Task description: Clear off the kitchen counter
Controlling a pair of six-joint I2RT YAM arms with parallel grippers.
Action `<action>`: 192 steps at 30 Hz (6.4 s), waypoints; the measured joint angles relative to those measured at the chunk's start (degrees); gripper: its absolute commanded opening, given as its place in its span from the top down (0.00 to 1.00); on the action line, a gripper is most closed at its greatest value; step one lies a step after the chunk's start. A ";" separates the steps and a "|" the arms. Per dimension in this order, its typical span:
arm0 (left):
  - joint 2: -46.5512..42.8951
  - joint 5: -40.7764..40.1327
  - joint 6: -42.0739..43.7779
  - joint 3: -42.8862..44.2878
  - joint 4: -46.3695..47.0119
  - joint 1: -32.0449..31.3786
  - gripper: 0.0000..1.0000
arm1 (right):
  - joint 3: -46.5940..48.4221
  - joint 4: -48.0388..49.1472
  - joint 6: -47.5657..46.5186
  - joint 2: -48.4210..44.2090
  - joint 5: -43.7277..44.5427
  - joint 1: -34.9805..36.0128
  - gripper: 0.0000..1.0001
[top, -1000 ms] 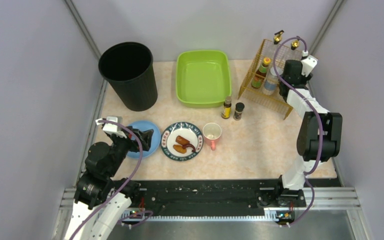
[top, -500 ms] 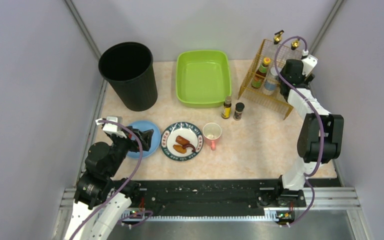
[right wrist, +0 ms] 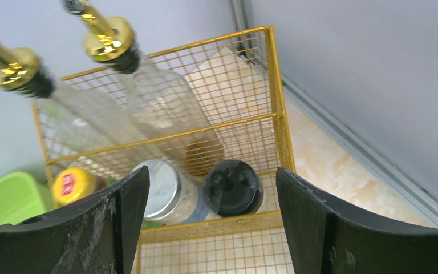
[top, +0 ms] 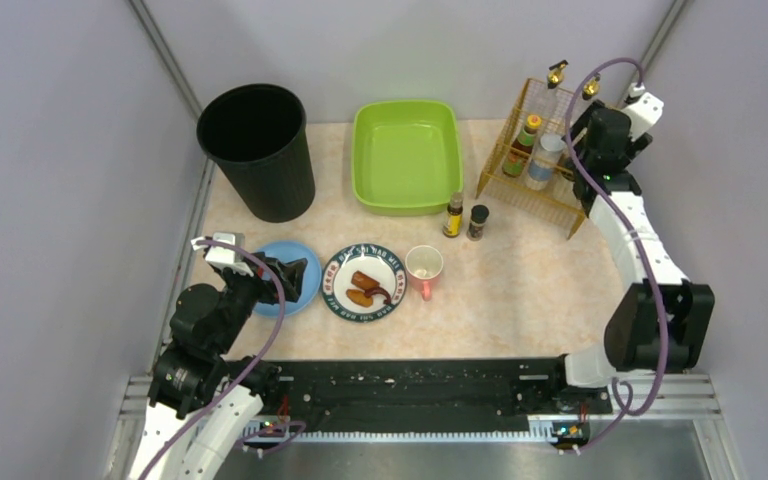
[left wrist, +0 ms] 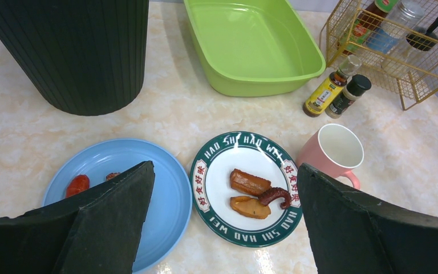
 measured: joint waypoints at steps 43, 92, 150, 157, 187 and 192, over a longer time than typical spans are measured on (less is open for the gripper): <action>0.87 -0.22 0.02 0.00 -0.02 0.00 0.01 | -3.72 -5.51 -11.52 -1.22 -13.64 34.29 0.23; 1.64 -0.20 0.02 -0.11 -0.02 0.00 0.01 | -8.85 0.52 -9.70 6.29 -8.94 34.40 1.00; 1.62 0.04 0.02 -0.24 -0.02 -0.15 0.01 | 8.04 -3.93 -16.98 3.82 -1.64 19.47 1.00; 1.64 0.02 0.02 -0.24 -0.02 -0.17 0.01 | 8.02 -4.07 -14.88 7.56 -3.52 17.33 1.00; 1.64 0.02 0.02 -0.28 -0.02 -0.24 0.01 | 7.48 -3.06 -10.10 14.67 -6.14 16.06 0.80; 1.64 0.04 0.02 -0.28 -0.02 -0.26 0.01 | 7.48 -3.08 -9.60 14.67 -6.25 15.98 0.55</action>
